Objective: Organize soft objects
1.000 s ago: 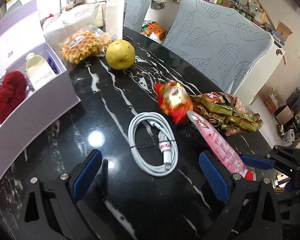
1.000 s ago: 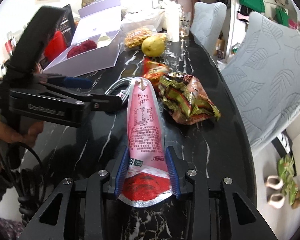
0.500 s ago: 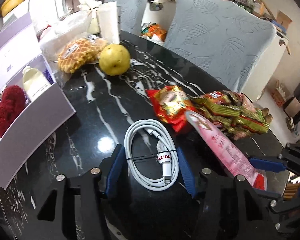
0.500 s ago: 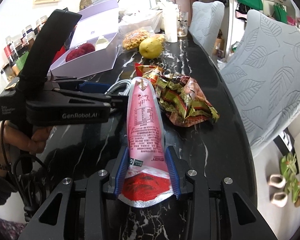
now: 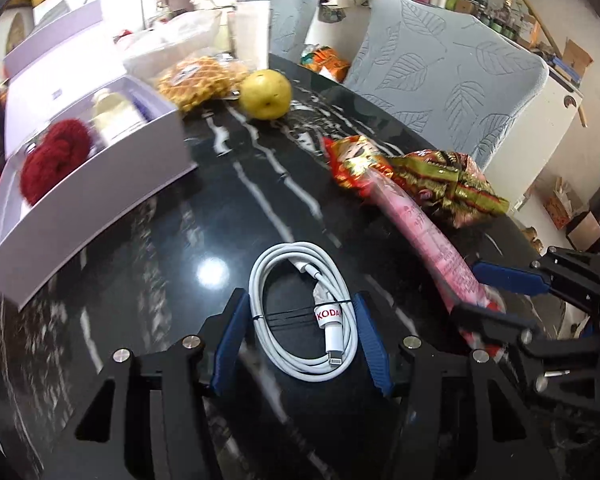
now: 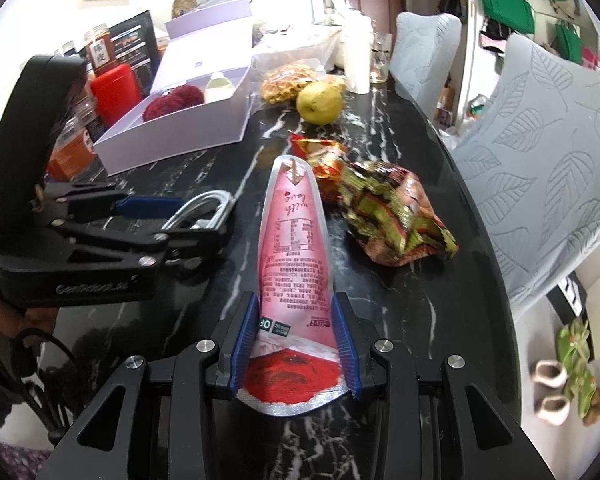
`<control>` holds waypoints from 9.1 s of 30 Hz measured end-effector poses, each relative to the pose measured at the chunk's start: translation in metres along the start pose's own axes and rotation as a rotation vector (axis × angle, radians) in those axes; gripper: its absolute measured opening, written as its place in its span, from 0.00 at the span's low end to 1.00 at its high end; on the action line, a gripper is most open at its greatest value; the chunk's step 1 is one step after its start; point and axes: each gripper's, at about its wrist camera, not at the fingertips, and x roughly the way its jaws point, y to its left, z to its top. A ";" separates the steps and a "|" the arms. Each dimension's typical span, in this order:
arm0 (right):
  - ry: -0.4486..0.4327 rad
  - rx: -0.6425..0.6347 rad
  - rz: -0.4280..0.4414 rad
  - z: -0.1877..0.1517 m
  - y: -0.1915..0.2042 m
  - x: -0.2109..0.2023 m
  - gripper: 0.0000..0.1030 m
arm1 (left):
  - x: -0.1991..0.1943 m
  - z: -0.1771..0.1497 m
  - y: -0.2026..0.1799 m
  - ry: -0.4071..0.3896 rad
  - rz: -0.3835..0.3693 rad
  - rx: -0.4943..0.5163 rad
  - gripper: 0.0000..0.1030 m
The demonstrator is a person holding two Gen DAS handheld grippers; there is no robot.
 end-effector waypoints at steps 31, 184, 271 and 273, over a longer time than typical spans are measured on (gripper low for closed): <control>0.014 0.000 -0.114 -0.012 -0.001 0.004 0.51 | -0.030 -0.026 0.023 -0.037 -0.017 -0.088 0.52; -0.014 -0.150 0.182 0.039 0.047 0.036 0.24 | -0.042 -0.030 0.052 -0.096 0.092 -0.179 0.48; -0.106 -0.229 0.210 0.290 0.140 0.168 0.25 | -0.029 0.136 0.273 -0.208 0.335 -0.307 0.48; -0.085 -0.238 0.198 0.289 0.142 0.177 0.25 | -0.020 0.136 0.279 -0.181 0.337 -0.319 0.48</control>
